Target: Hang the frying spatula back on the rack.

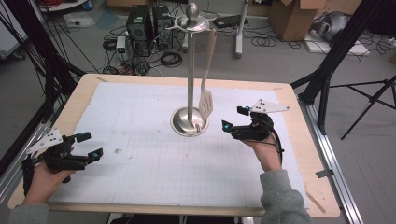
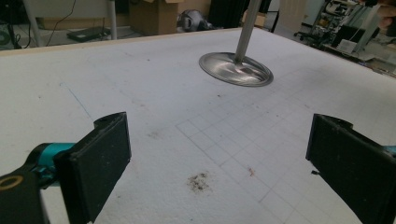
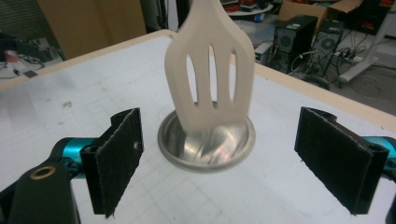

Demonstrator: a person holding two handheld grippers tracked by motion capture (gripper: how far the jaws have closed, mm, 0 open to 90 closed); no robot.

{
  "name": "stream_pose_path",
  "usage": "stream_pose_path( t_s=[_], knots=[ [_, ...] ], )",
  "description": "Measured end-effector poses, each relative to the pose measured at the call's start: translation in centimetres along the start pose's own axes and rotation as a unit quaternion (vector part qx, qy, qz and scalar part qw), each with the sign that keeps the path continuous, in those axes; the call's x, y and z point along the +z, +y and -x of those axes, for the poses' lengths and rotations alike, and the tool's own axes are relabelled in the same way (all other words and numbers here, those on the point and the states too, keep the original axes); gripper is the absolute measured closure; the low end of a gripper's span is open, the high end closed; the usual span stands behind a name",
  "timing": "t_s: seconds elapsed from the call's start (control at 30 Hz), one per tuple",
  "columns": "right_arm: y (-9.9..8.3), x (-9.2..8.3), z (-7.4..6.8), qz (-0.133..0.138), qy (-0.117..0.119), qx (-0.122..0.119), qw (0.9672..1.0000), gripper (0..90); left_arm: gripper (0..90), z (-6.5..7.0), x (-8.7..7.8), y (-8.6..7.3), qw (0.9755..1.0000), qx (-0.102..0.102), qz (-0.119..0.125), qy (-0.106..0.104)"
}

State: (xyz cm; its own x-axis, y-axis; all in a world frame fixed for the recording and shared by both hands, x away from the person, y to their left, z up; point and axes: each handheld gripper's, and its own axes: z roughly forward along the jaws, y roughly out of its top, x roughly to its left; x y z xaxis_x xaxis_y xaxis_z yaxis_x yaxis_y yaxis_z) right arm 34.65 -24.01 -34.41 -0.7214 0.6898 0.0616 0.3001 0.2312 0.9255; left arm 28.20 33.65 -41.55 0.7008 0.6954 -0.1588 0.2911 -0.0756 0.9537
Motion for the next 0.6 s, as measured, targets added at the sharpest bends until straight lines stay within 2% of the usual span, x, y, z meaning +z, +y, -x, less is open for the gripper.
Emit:
stream_pose_path(
  t_s=[0.1, 0.6],
  knots=[
    [-0.9, -0.7, 0.1, 0.004, -0.007, -0.006, 1.0, 14.8, 7.0, 0.0, 0.2, 0.0, 1.0, 0.0, -0.004, -0.003],
    [-4.0, -3.1, 0.5, -0.001, -0.013, 0.011, 0.9999, 14.7, 7.0, -0.1, 1.2, 0.0, 0.9998, 0.003, -0.015, -0.008]
  ],
)
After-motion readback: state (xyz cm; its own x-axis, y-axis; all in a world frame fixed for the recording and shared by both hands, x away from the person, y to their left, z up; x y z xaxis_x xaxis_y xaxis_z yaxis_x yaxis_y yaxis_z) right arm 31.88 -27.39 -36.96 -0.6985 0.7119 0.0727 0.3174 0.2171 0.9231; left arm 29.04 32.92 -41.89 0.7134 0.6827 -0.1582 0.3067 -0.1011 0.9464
